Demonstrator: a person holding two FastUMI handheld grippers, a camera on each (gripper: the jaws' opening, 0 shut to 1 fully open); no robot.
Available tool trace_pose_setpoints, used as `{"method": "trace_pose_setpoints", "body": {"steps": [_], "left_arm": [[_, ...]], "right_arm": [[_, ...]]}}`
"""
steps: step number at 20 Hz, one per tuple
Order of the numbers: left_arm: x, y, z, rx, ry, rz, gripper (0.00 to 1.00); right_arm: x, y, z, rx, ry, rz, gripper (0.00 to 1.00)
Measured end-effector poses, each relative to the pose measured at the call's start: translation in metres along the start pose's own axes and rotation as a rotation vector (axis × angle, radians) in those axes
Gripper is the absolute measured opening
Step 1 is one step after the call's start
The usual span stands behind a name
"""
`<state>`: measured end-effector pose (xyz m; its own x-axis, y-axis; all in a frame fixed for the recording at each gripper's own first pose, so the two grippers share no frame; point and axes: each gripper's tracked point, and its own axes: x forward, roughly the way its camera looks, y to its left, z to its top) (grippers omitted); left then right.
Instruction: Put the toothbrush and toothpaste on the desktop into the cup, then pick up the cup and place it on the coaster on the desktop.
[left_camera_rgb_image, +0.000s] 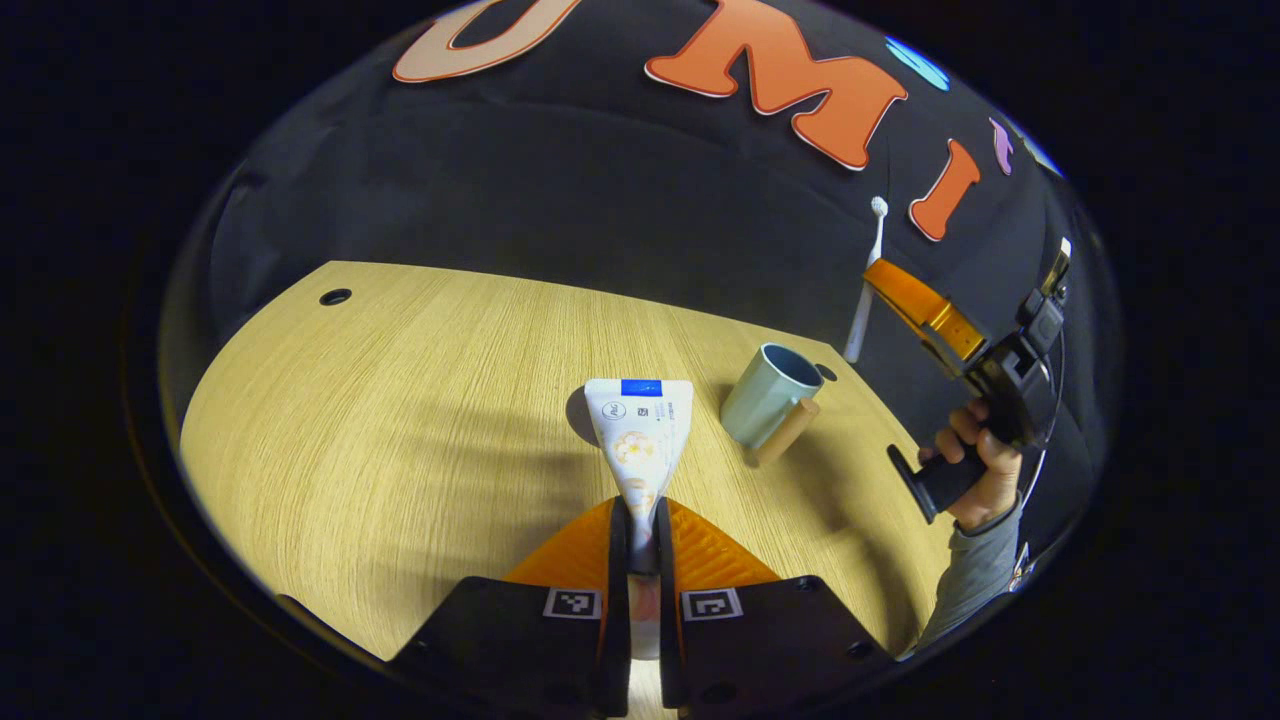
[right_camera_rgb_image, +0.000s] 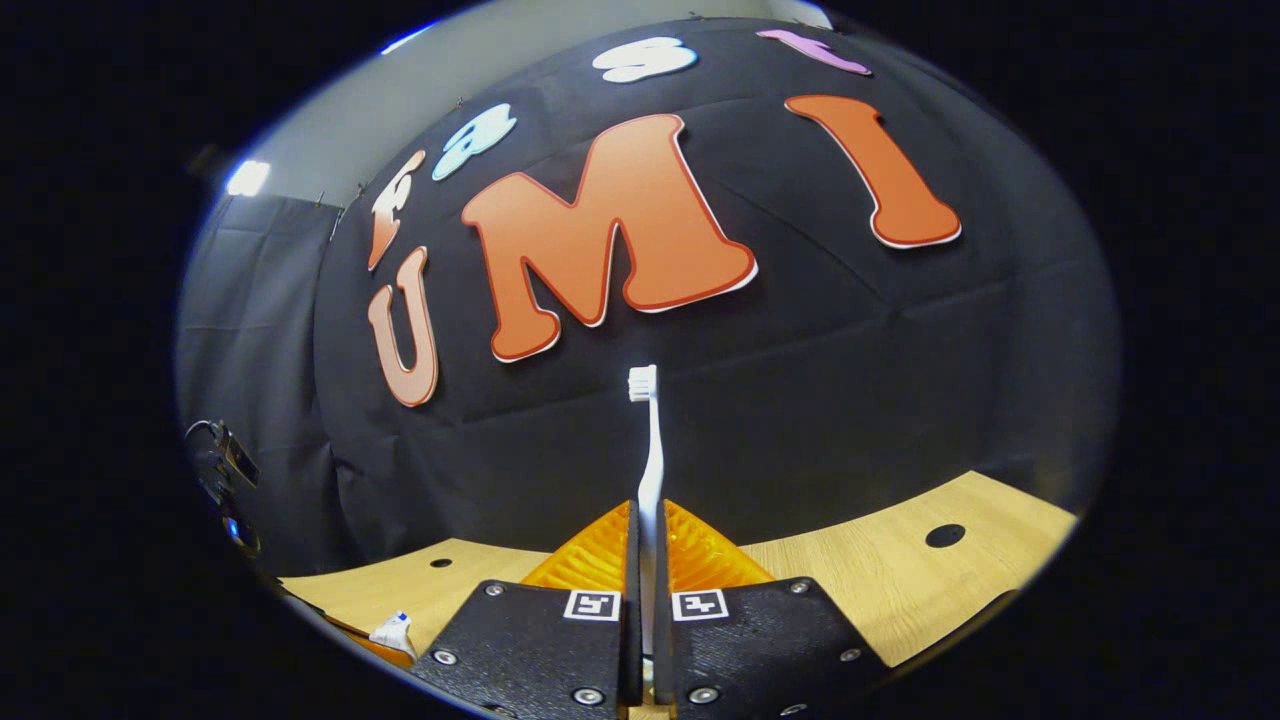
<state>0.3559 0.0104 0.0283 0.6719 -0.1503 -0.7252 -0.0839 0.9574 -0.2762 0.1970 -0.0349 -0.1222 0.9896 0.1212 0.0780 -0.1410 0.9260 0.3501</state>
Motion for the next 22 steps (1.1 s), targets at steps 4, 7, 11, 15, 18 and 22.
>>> {"method": "trace_pose_setpoints", "body": {"steps": [4,7,11,15,18,22], "left_arm": [[-0.031,-0.002,0.017,-0.003,-0.047,-0.017,0.15],[-0.051,-0.012,0.029,0.002,-0.076,-0.016,0.15],[-0.072,-0.024,0.054,0.025,-0.127,-0.006,0.15],[-0.09,-0.037,0.078,0.056,-0.175,-0.011,0.15],[-0.088,-0.041,0.09,0.054,-0.198,-0.023,0.15],[-0.069,-0.053,0.11,0.07,-0.221,-0.002,0.15]], "right_arm": [[0.018,-0.012,-0.018,-0.027,-0.029,0.013,0.05],[0.026,-0.018,-0.035,-0.027,-0.02,0.016,0.1],[0.03,-0.022,-0.06,-0.041,0.022,0.009,0.05],[0.026,-0.031,-0.079,-0.059,0.076,-0.029,0.05],[0.015,-0.036,-0.088,-0.097,0.109,-0.06,0.05],[0.004,-0.047,-0.102,-0.057,0.198,-0.1,0.08]]}}
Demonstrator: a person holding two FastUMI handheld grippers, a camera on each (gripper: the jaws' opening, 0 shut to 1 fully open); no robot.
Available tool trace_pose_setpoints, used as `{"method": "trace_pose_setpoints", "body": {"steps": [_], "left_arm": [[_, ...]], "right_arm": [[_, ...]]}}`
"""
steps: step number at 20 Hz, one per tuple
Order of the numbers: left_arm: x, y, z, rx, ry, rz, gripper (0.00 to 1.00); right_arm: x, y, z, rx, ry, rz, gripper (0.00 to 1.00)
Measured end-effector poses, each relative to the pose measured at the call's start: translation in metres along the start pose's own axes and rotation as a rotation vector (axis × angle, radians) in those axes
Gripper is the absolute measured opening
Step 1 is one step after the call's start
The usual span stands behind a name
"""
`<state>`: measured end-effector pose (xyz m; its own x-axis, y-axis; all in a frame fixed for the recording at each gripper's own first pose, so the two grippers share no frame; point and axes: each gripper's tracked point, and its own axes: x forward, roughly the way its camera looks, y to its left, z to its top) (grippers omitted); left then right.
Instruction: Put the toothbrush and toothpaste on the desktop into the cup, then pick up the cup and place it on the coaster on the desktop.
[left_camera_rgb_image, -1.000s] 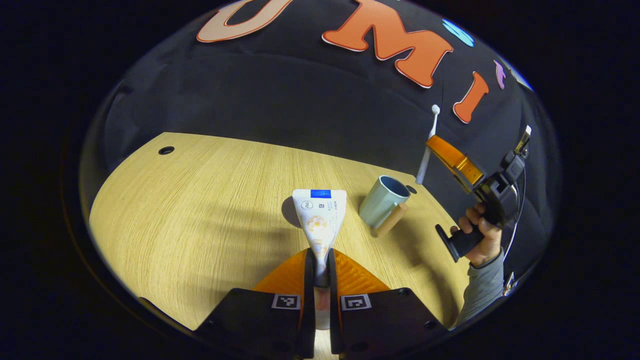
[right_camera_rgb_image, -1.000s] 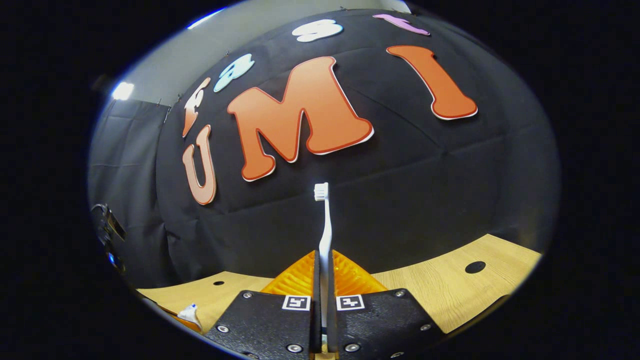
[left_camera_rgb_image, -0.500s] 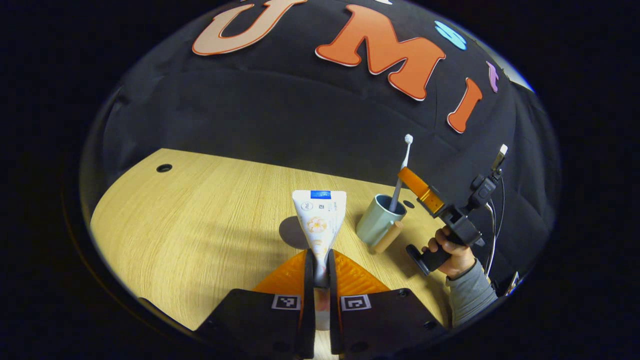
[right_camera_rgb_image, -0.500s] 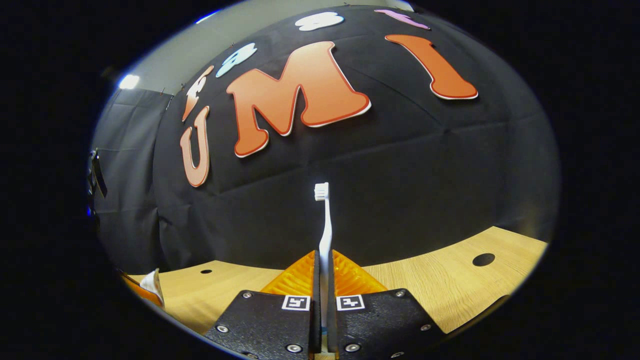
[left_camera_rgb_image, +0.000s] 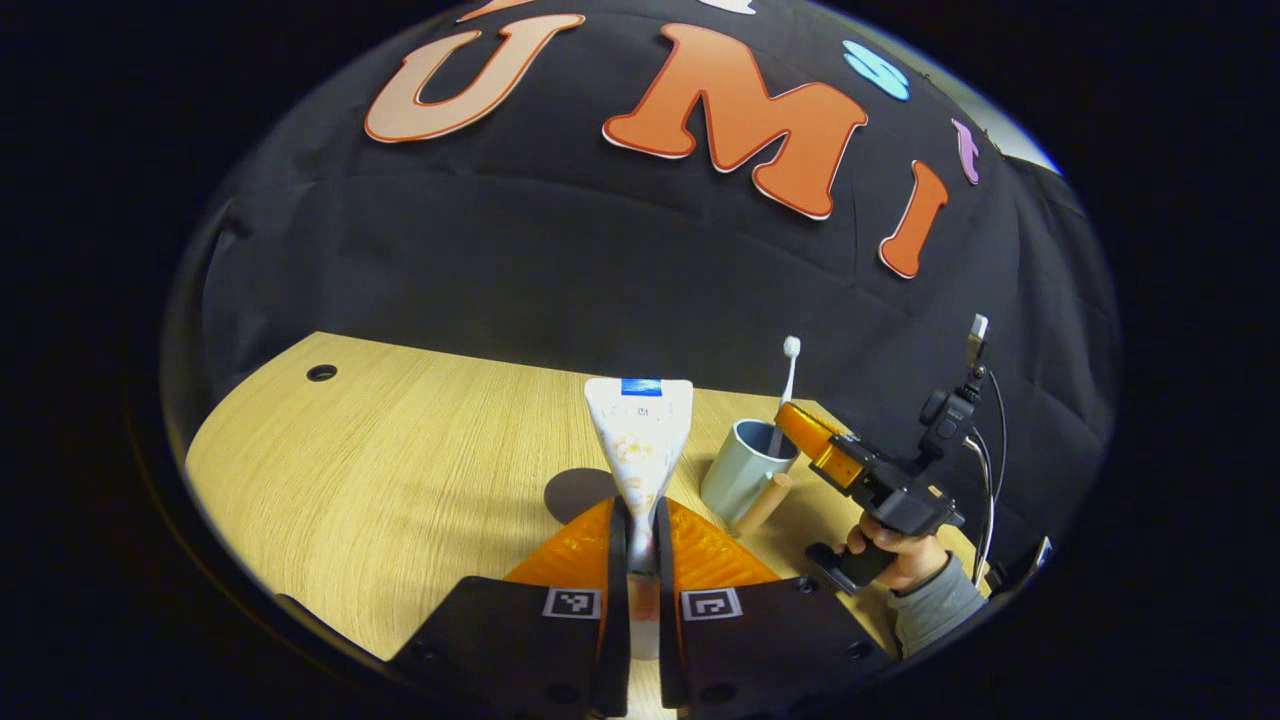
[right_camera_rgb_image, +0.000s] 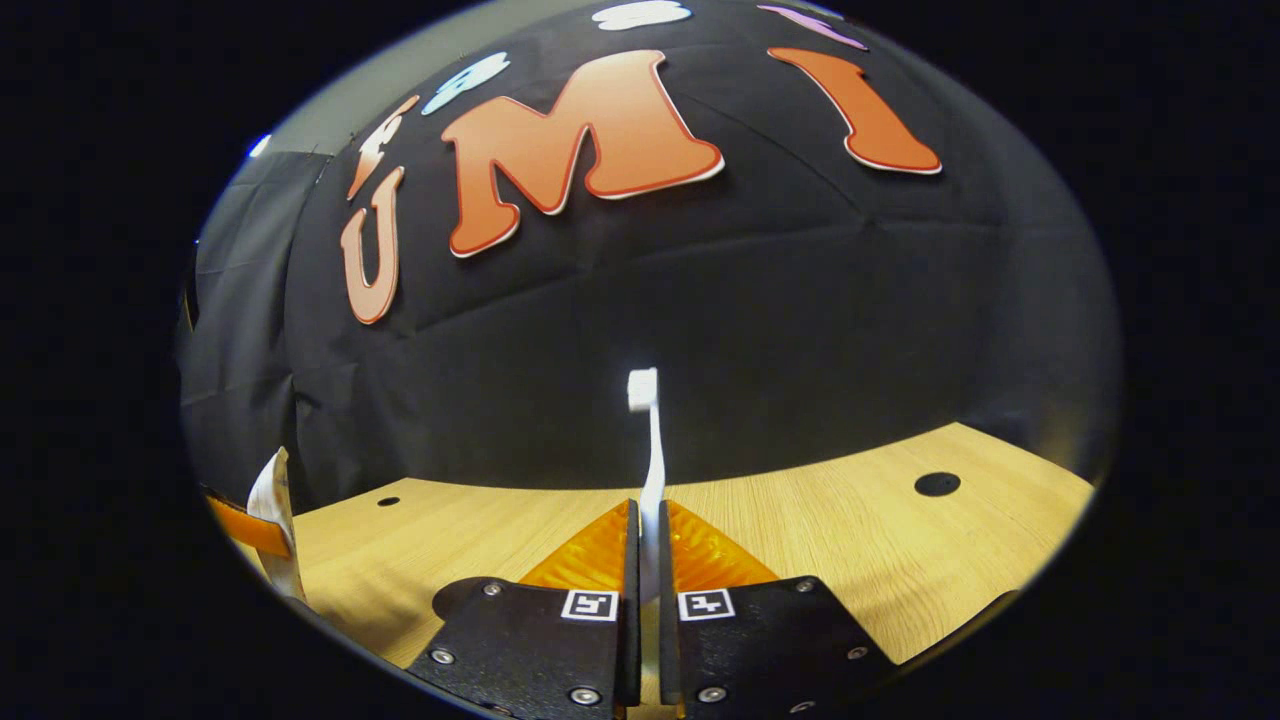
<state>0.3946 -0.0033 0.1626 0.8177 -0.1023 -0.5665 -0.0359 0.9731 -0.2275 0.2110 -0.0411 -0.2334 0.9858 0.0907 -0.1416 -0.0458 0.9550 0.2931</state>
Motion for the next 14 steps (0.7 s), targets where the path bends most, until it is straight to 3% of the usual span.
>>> {"method": "trace_pose_setpoints", "body": {"steps": [7,11,14], "left_arm": [[0.029,-0.041,0.027,0.071,-0.105,-0.014,0.15],[0.024,-0.061,0.039,0.09,-0.155,-0.058,0.15],[0.031,-0.083,0.054,0.099,-0.218,-0.09,0.15]], "right_arm": [[-0.05,-0.011,0.002,0.03,0.088,-0.022,0.18],[-0.092,-0.009,0.002,-0.062,0.113,-0.013,0.49],[-0.123,-0.004,0.003,-0.099,0.107,0.003,0.49]]}}
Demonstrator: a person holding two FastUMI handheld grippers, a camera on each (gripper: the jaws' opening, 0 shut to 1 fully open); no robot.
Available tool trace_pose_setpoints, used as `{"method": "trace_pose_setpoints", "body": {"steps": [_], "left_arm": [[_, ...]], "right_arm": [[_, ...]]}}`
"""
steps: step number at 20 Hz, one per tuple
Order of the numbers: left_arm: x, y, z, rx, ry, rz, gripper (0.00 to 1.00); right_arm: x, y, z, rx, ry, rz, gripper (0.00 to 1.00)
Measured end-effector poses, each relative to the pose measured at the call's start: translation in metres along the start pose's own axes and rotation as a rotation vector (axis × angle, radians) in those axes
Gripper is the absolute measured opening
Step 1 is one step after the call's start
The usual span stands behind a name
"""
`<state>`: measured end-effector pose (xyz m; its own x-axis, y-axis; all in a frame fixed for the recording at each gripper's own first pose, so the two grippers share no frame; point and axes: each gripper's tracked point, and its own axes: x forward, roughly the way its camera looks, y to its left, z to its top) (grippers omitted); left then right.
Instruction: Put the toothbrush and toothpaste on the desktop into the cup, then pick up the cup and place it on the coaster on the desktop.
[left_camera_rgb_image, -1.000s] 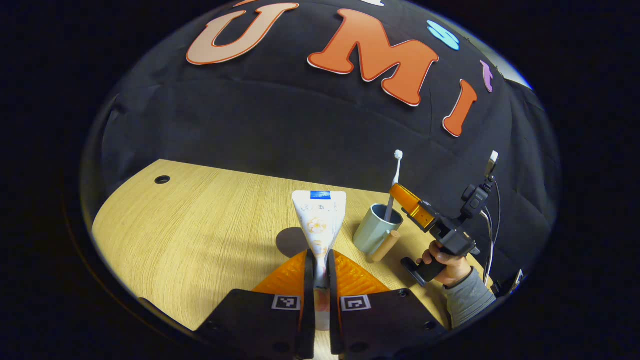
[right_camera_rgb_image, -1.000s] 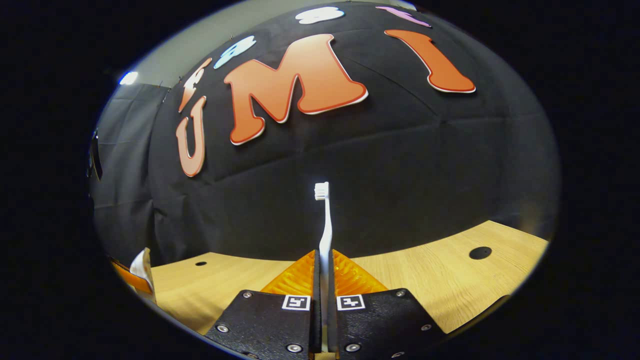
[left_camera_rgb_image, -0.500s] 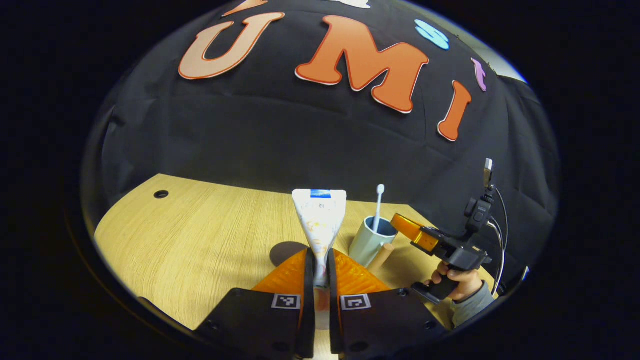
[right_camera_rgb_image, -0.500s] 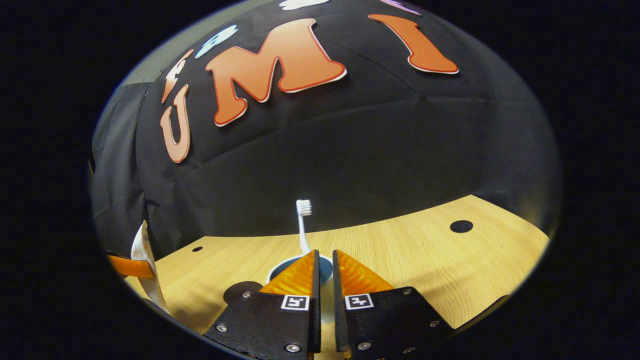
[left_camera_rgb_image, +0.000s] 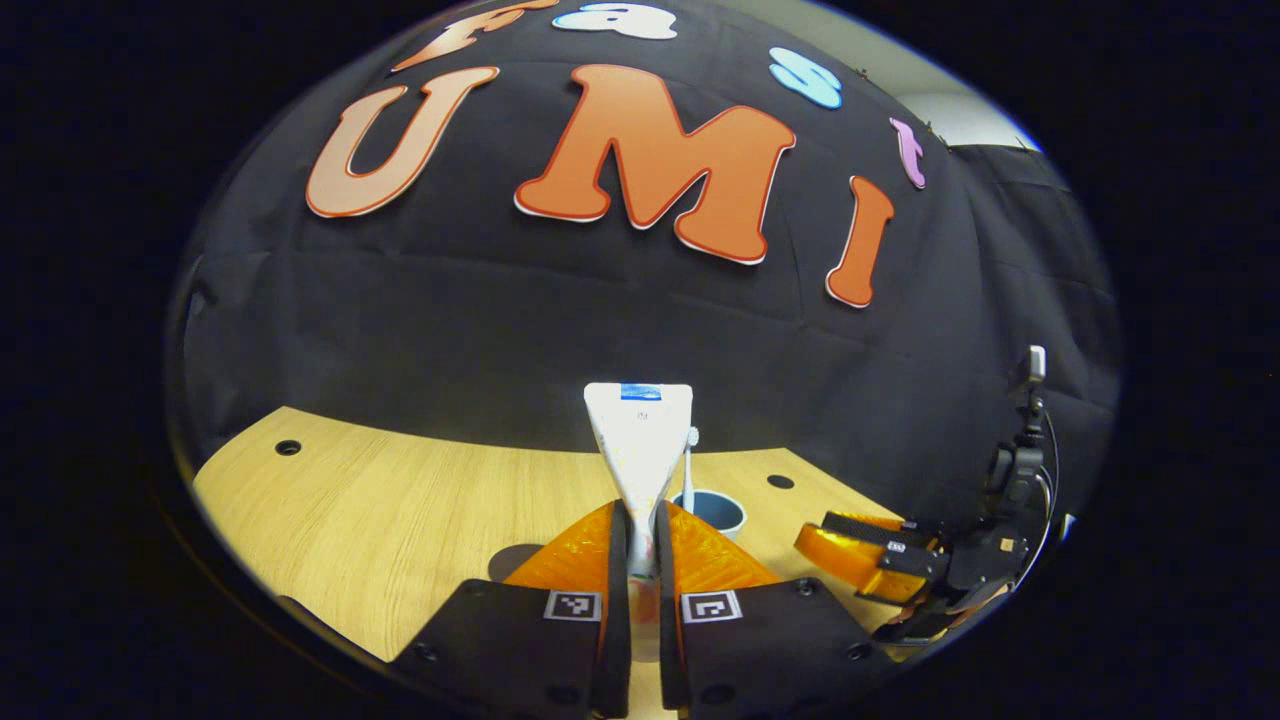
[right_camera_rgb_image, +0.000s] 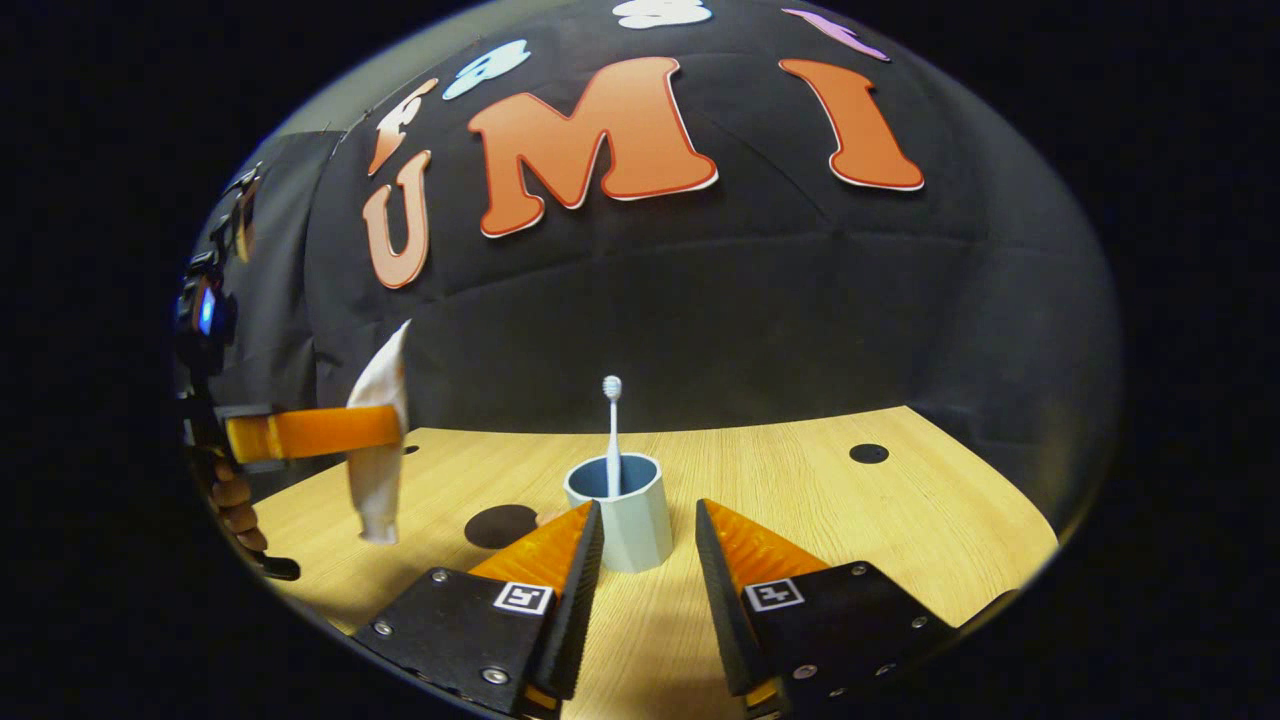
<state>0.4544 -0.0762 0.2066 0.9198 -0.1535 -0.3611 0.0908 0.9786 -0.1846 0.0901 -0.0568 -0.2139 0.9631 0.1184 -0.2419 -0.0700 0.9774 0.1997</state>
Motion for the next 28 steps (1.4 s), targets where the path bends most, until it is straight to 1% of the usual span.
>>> {"method": "trace_pose_setpoints", "body": {"steps": [1,2,4,6,8,11,15,18,21,23,26,28], "left_arm": [[0.004,-0.005,0.002,0.002,-0.017,-0.011,0.15],[0.01,-0.011,0.004,0.004,-0.031,-0.019,0.15],[0.019,-0.025,0.009,0.0,-0.061,-0.041,0.15],[0.028,-0.037,0.015,0.004,-0.095,-0.063,0.15],[0.04,-0.043,0.02,0.012,-0.128,-0.069,0.14],[0.055,-0.054,0.029,0.01,-0.182,-0.094,0.15],[0.078,-0.061,0.038,0.027,-0.251,-0.096,0.15],[0.099,-0.065,0.04,-0.004,-0.302,-0.105,0.15],[0.114,-0.067,0.034,-0.002,-0.332,-0.095,0.15],[0.125,-0.065,0.03,0.001,-0.34,-0.094,0.15],[0.138,-0.066,0.015,0.024,-0.311,-0.097,0.15],[0.143,-0.063,0.001,0.018,-0.283,-0.089,0.15]], "right_arm": [[-0.01,0.002,0.0,-0.015,-0.002,0.005,0.54],[-0.018,0.002,-0.001,-0.028,-0.007,0.004,0.67],[-0.032,0.0,-0.001,-0.044,-0.015,-0.004,0.76],[-0.044,-0.001,-0.006,-0.05,-0.016,-0.003,0.82],[-0.054,-0.005,-0.013,-0.051,0.0,-0.008,0.85],[-0.068,-0.016,-0.019,-0.051,0.011,-0.03,0.88],[-0.077,-0.028,-0.021,-0.023,0.011,-0.052,0.88],[-0.081,-0.037,-0.02,-0.009,0.008,-0.073,0.88],[-0.085,-0.041,-0.019,-0.006,0.007,-0.086,0.88],[-0.087,-0.042,-0.021,-0.013,0.01,-0.086,0.88],[-0.087,-0.047,-0.021,-0.009,0.014,-0.095,0.88],[-0.088,-0.046,-0.02,-0.004,0.011,-0.097,0.88]]}}
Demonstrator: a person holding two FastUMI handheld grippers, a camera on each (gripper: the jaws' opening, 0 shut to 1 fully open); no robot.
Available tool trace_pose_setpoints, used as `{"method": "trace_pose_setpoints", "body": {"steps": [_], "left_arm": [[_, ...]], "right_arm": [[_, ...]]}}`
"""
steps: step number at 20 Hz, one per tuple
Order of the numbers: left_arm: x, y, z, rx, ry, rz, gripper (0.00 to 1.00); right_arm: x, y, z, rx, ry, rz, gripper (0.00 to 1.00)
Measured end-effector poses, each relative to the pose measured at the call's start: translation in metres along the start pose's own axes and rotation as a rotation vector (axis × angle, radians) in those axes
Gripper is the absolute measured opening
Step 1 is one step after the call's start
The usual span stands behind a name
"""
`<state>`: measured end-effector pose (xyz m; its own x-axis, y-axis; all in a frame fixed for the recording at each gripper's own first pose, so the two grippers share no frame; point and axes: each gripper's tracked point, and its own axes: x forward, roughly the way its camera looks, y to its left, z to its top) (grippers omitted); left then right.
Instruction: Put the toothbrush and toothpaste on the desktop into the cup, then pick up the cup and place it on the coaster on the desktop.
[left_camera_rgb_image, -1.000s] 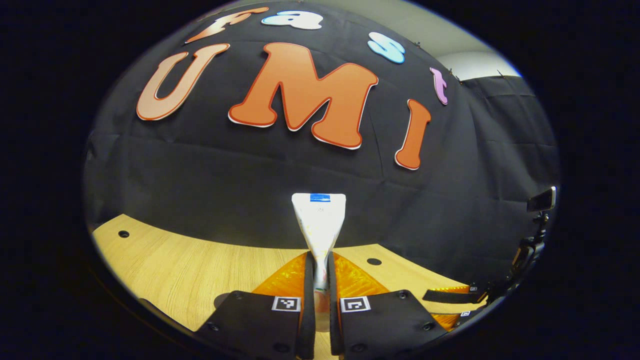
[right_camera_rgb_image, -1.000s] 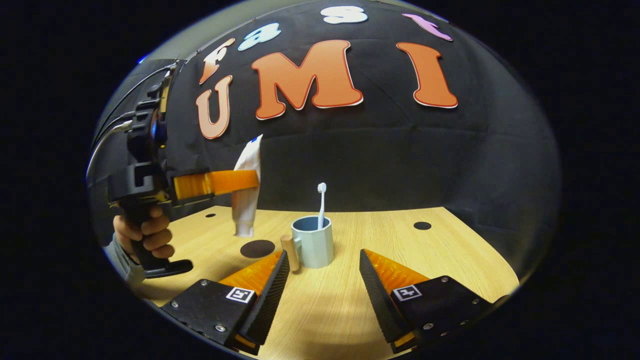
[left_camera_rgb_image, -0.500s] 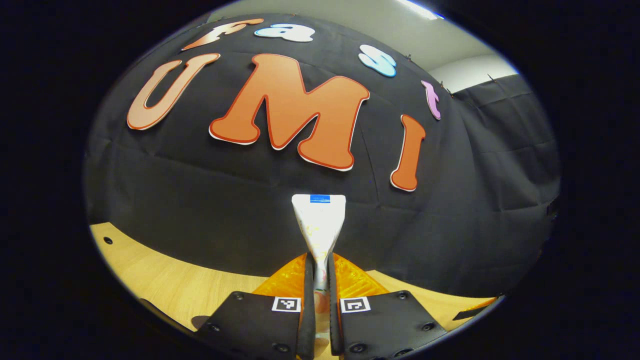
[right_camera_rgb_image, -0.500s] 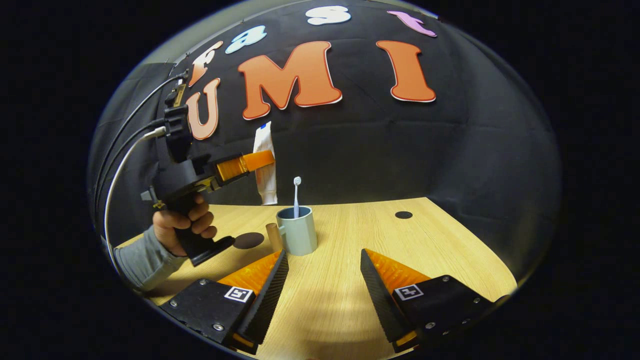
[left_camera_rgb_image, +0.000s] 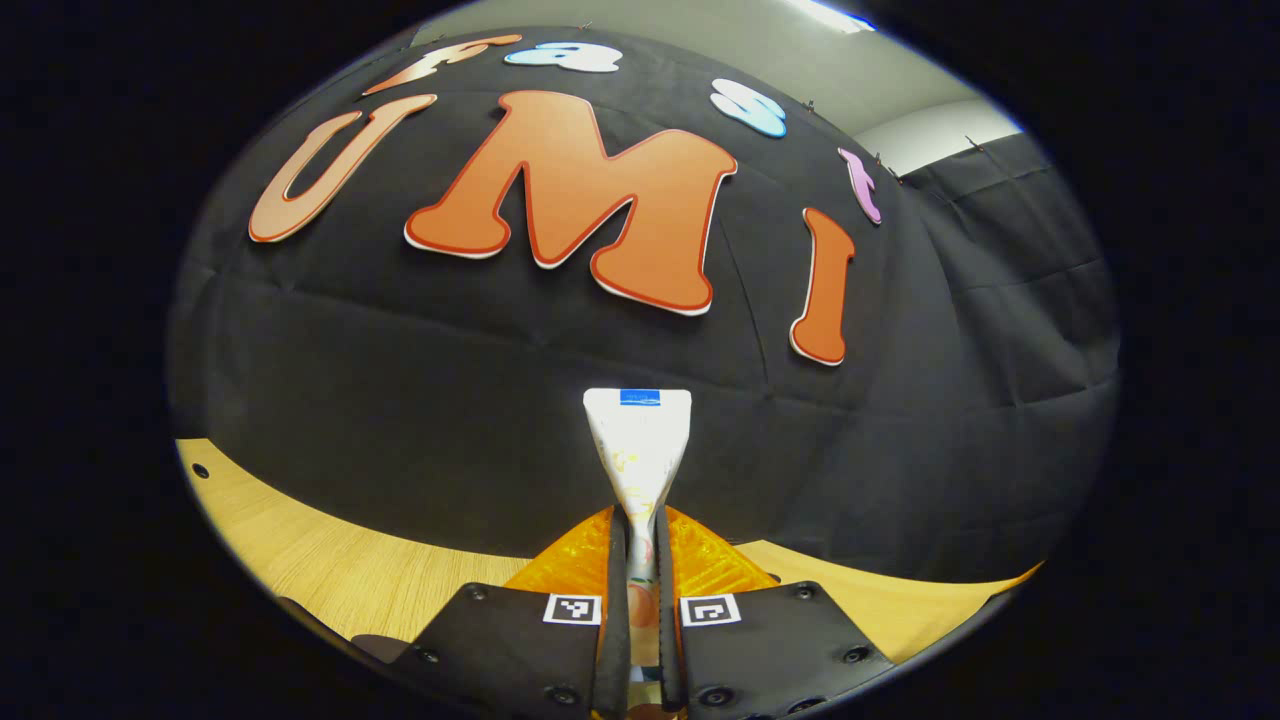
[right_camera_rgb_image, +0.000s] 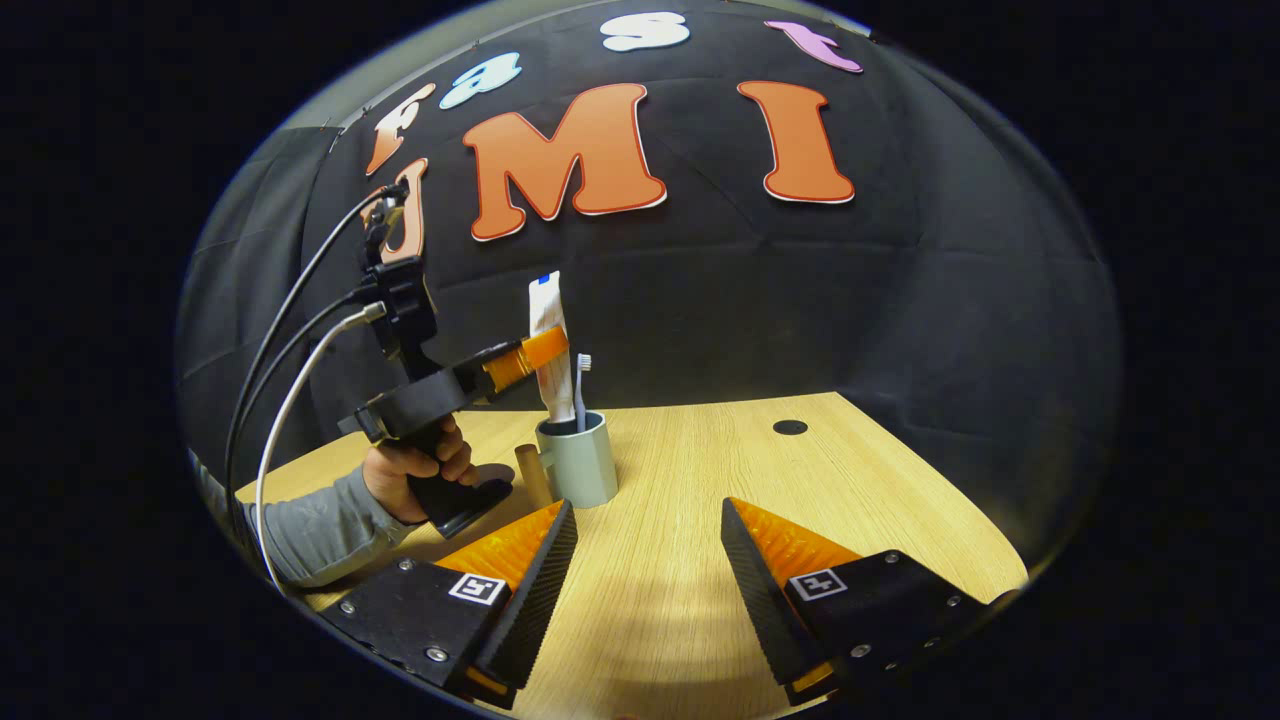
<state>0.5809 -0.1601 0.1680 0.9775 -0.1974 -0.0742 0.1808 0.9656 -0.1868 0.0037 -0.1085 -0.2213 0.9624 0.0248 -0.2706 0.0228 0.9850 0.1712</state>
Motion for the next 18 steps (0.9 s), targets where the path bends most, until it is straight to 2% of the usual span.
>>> {"method": "trace_pose_setpoints", "body": {"steps": [7,12,15,18], "left_arm": [[-0.006,0.005,-0.029,-0.026,0.093,0.006,0.18],[-0.021,0.019,-0.042,-0.027,0.173,0.027,0.2],[-0.028,0.016,-0.048,-0.04,0.219,-0.004,0.21],[-0.034,0.014,-0.053,0.009,0.27,-0.033,0.28]], "right_arm": [[-0.006,0.007,0.008,-0.014,-0.02,-0.011,0.88],[-0.002,0.009,0.01,-0.07,0.004,-0.035,0.87],[0.0,0.019,0.015,-0.09,0.004,-0.03,0.88],[0.004,0.029,0.018,-0.108,0.005,-0.027,0.88]]}}
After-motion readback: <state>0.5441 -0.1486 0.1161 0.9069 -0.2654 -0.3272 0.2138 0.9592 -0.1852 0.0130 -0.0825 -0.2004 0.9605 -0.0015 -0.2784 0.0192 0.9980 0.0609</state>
